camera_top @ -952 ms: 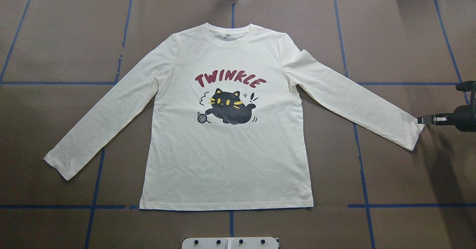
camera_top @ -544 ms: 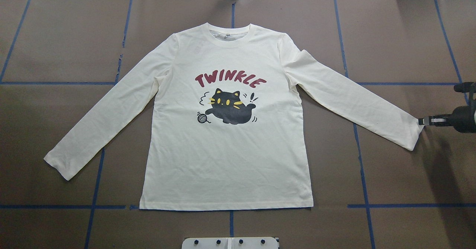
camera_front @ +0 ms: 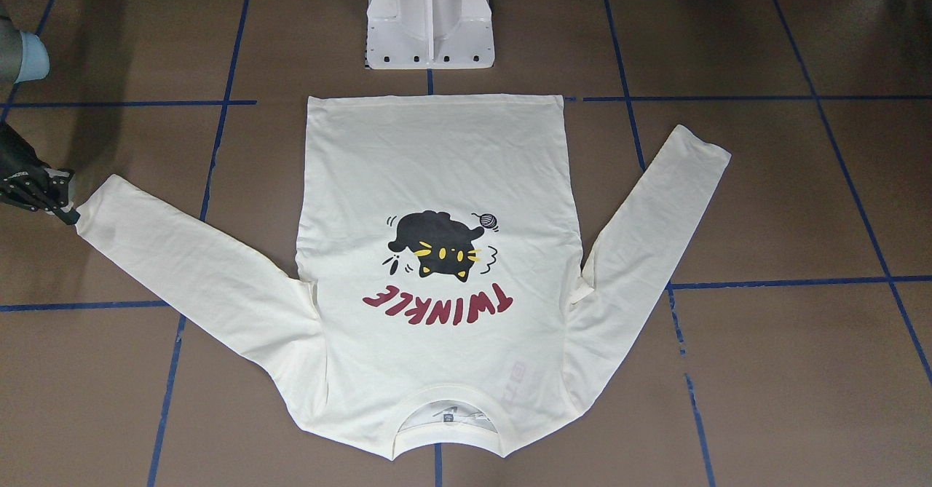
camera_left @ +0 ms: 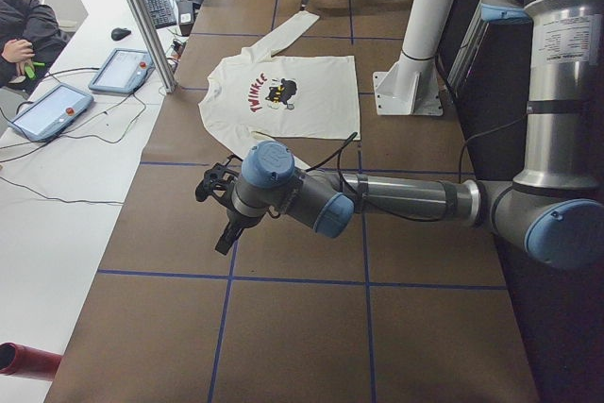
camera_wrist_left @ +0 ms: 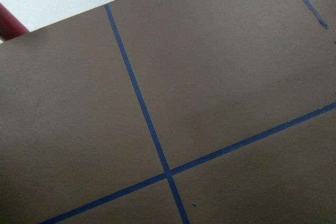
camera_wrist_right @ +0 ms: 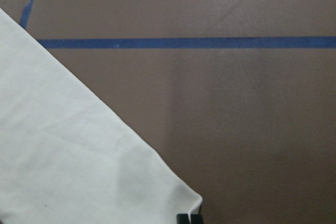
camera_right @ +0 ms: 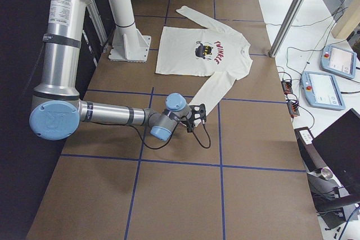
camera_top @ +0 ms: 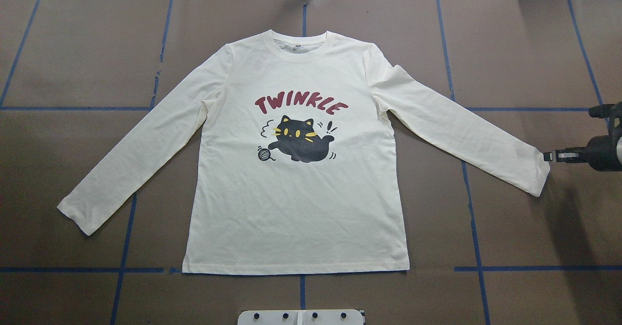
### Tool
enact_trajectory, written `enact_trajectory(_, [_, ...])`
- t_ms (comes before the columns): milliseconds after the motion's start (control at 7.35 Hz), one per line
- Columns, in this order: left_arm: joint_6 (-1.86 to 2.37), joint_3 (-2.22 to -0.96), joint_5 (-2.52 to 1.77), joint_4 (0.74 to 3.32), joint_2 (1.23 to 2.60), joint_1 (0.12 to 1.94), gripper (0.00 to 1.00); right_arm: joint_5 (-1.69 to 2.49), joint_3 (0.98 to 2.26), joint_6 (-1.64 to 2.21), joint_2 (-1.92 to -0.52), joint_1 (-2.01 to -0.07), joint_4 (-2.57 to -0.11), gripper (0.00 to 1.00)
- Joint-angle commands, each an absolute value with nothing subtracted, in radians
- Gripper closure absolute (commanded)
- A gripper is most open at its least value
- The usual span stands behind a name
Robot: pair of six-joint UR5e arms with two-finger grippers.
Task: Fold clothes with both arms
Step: 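Move the right gripper to the sleeve cuff nearest it and grasp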
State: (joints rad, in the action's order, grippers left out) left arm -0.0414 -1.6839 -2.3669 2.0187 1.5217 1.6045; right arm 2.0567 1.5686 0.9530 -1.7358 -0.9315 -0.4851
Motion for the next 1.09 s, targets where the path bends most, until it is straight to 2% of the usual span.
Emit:
enact_trajectory(0, [-0.041,-1.684,-2.367,2.019,1.522,1.605,0.00,2.053,1.783,0.954,-1.668,-0.934,-0.823,1.00])
enact_trajectory(272, [-0.040,-1.684,-2.367,2.019,1.522,1.605,0.00,2.045,1.865,0.959,-1.477,-0.937,-1.117,1.00])
enact_trajectory(680, [-0.038,-1.684,-2.368,2.017,1.522,1.605,0.00,1.897,1.853,0.963,-0.989,-0.872,-1.600,1.00])
enact_trajectory(816, [-0.037,-1.683,-2.368,2.017,1.523,1.605,0.00,1.819,1.829,0.963,-0.900,-0.830,-1.608,1.00])
enact_trajectory(952, [-0.035,-1.681,-2.367,2.017,1.523,1.605,0.00,1.775,1.733,0.963,-0.765,-0.804,-1.609,1.00])
